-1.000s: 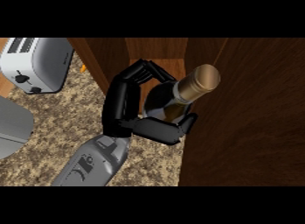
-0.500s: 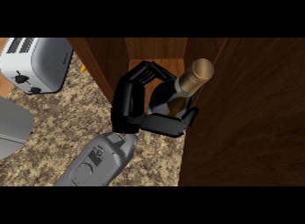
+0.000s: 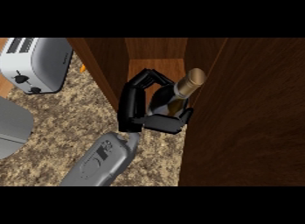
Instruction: Pick up the wine, place it into the cabinet and close the cabinet
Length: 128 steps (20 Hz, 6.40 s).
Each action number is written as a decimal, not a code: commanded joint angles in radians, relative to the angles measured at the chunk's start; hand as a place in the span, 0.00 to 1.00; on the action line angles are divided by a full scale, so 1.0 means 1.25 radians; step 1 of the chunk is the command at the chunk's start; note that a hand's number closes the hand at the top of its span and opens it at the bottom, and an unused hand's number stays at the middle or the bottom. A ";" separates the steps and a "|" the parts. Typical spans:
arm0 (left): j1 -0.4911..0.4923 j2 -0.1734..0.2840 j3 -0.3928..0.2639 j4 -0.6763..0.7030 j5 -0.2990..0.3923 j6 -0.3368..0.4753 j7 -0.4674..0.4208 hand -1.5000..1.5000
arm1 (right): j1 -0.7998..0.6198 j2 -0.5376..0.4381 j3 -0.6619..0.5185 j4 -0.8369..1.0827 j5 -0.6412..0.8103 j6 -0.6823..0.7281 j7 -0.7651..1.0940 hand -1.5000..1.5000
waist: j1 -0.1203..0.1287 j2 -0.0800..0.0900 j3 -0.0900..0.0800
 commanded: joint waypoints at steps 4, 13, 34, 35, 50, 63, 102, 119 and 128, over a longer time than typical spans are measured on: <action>0.018 0.009 0.008 0.058 -0.049 -0.014 -0.033 1.00 | 0.025 0.010 -0.015 -0.072 -0.036 -0.010 -0.002 0.00 | 0.006 -0.001 0.000; -0.040 0.000 0.079 0.202 0.022 -0.032 -0.160 1.00 | 0.039 0.012 0.028 -0.096 -0.015 -0.002 0.026 0.00 | 0.002 -0.001 0.000; -0.260 0.013 0.224 0.546 0.073 -0.140 -0.188 1.00 | 0.011 0.012 -0.032 -0.083 -0.081 -0.004 0.047 0.00 | -0.009 0.003 0.000; -0.253 0.000 0.182 0.513 0.106 -0.108 -0.187 1.00 | -0.001 0.013 -0.029 -0.081 -0.083 -0.002 0.039 0.00 | -0.009 0.002 0.000; -0.428 0.008 0.333 0.809 0.076 -0.127 -0.375 1.00 | -0.008 0.027 0.010 -0.025 -0.032 0.014 -0.006 0.00 | -0.018 0.008 0.000; -0.474 0.000 0.433 0.891 0.172 -0.188 -0.381 1.00 | 0.018 0.042 0.046 -0.048 -0.024 0.007 0.003 0.00 | -0.033 0.010 0.000; -0.439 0.027 0.450 0.995 0.094 -0.153 -0.481 0.00 | -0.004 0.024 0.019 -0.005 -0.053 0.034 -0.029 0.00 | -0.050 0.023 -0.001; -0.430 0.000 0.440 0.996 0.073 -0.253 -0.498 0.00 | -0.020 0.046 0.063 0.020 -0.009 0.003 -0.036 0.00 | -0.037 0.016 -0.001; -0.396 0.000 0.448 0.983 0.121 -0.325 -0.542 0.00 | -0.019 0.039 0.071 0.010 -0.026 0.006 -0.025 0.00 | -0.040 0.013 -0.001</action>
